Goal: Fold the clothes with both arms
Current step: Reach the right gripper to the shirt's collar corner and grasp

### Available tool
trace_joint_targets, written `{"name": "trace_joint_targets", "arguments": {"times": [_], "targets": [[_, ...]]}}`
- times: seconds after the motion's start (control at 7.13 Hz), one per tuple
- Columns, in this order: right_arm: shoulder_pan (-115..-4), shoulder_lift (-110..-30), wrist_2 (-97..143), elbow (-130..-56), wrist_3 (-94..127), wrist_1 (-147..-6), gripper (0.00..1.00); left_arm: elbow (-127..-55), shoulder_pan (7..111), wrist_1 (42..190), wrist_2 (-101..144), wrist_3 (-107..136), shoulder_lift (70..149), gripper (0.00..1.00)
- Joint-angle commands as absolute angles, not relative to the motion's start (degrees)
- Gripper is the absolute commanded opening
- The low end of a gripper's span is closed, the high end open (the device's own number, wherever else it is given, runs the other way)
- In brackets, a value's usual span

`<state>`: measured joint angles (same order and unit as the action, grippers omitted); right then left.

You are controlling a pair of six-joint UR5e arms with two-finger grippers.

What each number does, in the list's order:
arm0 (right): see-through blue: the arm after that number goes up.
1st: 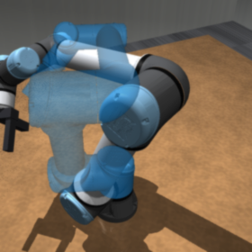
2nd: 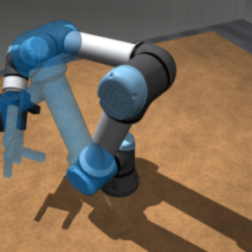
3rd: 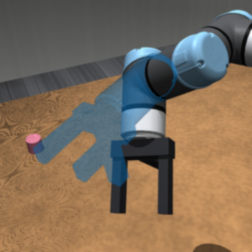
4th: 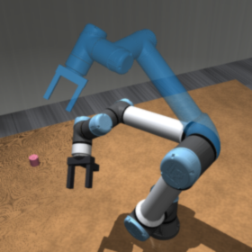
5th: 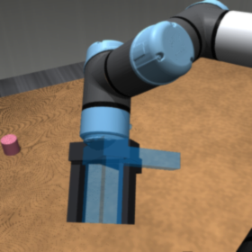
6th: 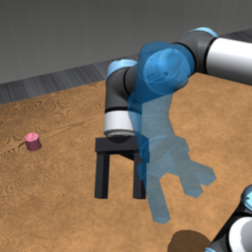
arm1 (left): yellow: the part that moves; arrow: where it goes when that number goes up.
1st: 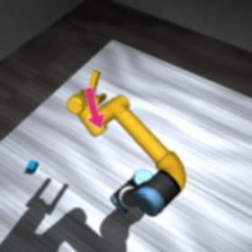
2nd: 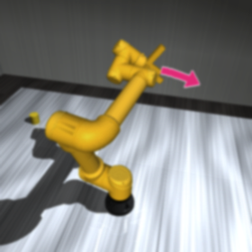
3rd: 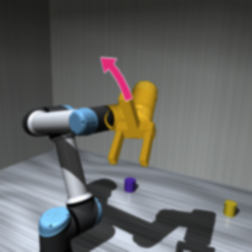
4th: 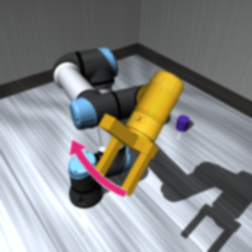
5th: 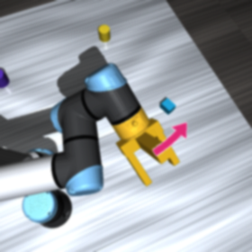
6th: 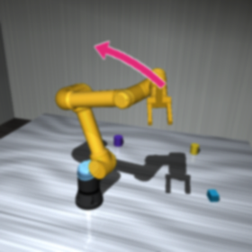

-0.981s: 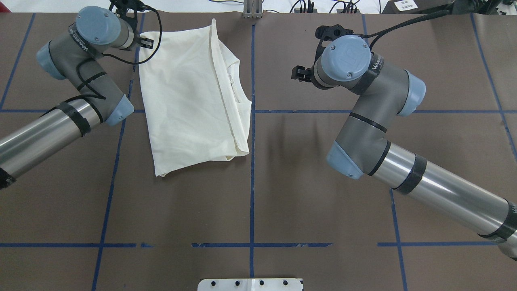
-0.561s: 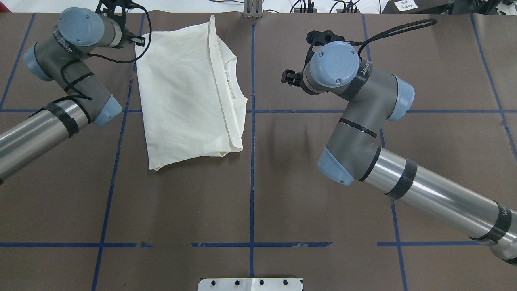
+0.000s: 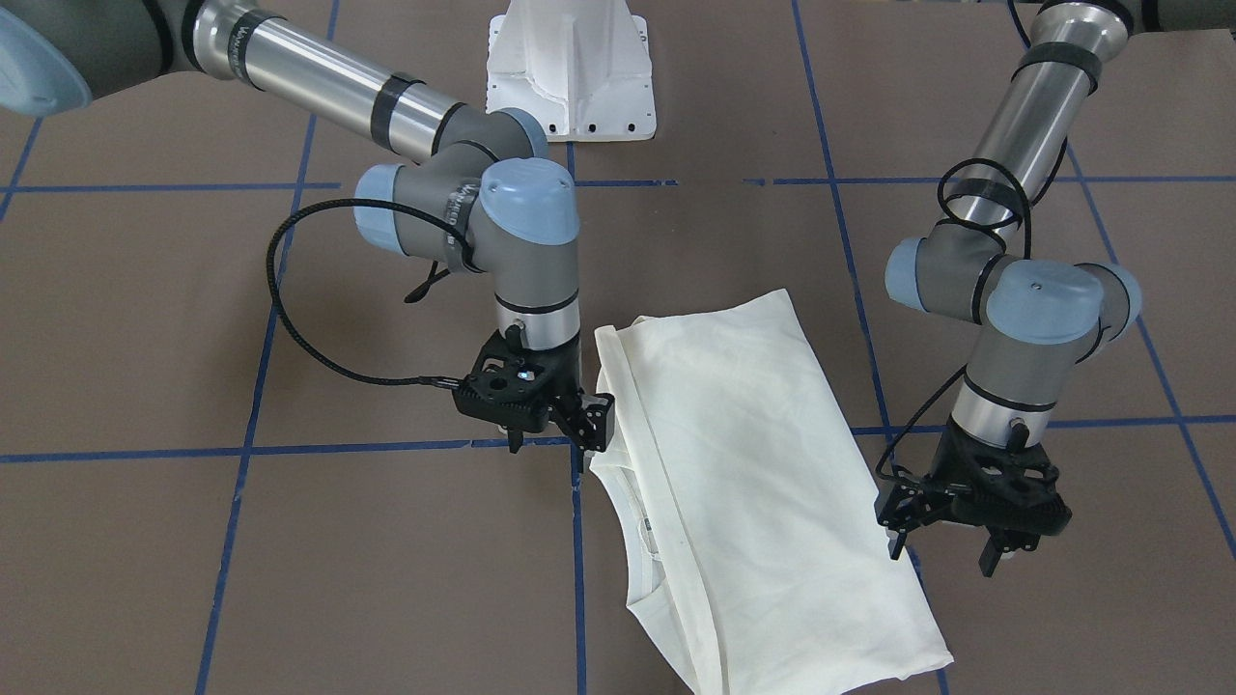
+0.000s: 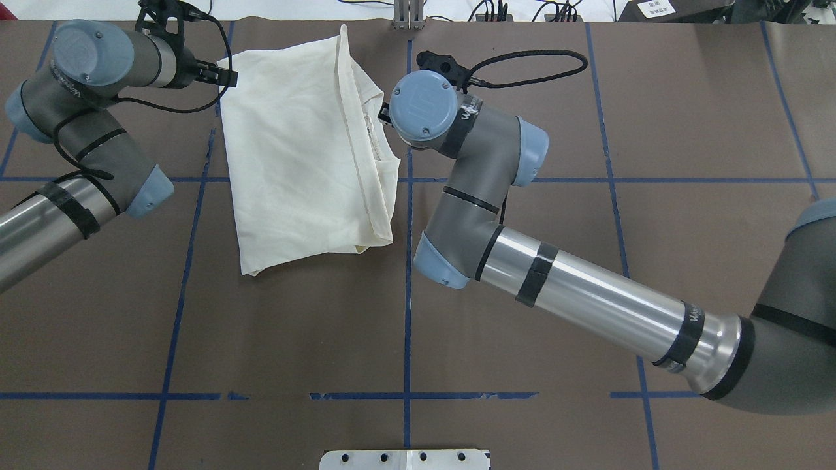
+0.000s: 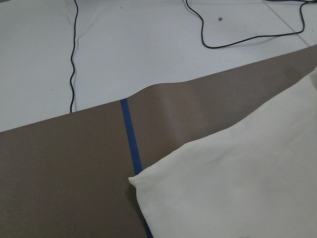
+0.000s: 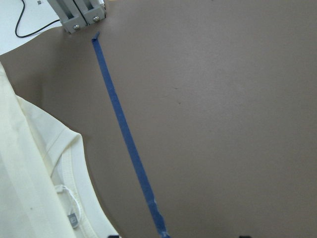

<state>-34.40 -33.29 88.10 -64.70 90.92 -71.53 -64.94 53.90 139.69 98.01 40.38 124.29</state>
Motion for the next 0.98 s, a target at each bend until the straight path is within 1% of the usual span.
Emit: {"name": "trace_joint_targets", "arguments": {"times": [0.0, 0.14, 0.28, 0.42, 0.84], "targets": [[-32.7, -28.4, 86.2, -55.4, 92.0, -67.1, 0.61, -65.9, 53.9, 139.7, 98.1, 40.5, 123.4, 1.00], [-32.0, -27.8, 86.0, -54.0, 92.0, -66.5, 0.57, -65.9, 53.8, 139.7, 98.1, 40.4, 123.4, 1.00], [-31.3, -27.2, 85.1, -52.8, 92.0, -66.4, 0.55, -65.9, 53.6, 139.7, 98.1, 40.5, 123.4, 1.00], [-31.1, -27.1, 84.9, -51.8, 92.0, -66.4, 0.55, -65.9, 53.5, 139.7, 98.1, 40.5, 123.4, 1.00], [-30.5, -27.1, 84.4, -51.6, 92.0, -66.4, 0.53, -65.9, 53.5, 139.7, 98.1, 40.5, 123.4, 1.00]]}}
